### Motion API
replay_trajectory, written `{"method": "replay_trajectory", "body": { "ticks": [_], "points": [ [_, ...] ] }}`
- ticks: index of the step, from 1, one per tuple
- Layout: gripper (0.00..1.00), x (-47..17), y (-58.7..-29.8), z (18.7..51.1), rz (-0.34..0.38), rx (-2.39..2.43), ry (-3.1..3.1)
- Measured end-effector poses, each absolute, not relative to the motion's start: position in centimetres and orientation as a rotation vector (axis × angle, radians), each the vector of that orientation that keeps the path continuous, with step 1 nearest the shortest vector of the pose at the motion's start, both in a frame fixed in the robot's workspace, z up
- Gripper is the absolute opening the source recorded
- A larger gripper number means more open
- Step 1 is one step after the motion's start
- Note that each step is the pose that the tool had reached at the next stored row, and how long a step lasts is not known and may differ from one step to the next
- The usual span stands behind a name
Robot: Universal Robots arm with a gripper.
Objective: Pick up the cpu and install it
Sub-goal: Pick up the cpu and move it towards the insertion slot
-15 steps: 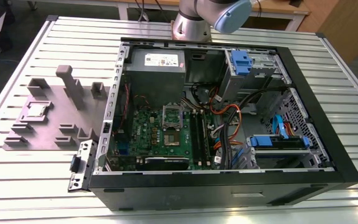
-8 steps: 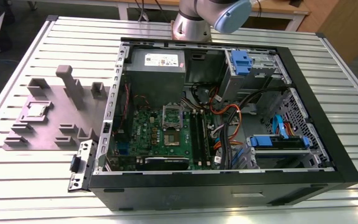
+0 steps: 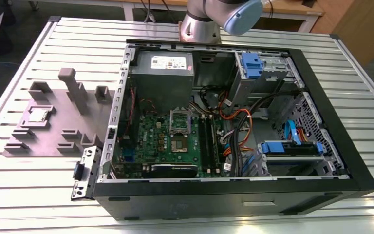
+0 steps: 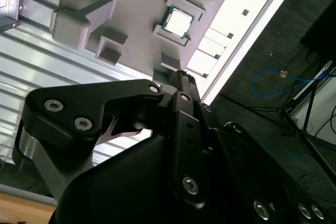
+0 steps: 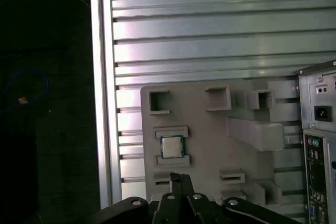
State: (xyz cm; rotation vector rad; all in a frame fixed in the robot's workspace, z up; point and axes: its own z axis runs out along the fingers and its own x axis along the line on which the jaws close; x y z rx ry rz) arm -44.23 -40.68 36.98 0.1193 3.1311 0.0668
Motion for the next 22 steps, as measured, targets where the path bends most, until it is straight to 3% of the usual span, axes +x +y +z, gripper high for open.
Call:
{"method": "replay_trajectory", "body": {
  "ticks": [3, 6, 7, 12, 15, 16, 22],
  "points": [
    [0.17, -44.31, -40.68, 36.97, 0.067, 0.119, 3.131],
    [0.35, -44.38, -40.68, 36.96, 0.067, 0.119, 3.131],
    [0.35, -44.41, -40.68, 36.96, 0.067, 0.119, 3.131],
    [0.58, -44.53, -40.68, 36.95, 0.067, 0.119, 3.131],
    [0.64, -44.61, -40.68, 36.94, 0.067, 0.119, 3.131],
    [0.71, -44.64, -40.68, 36.94, 0.067, 0.119, 3.131],
    [0.71, -44.79, -40.68, 36.93, 0.067, 0.119, 3.131]
  ]
}}
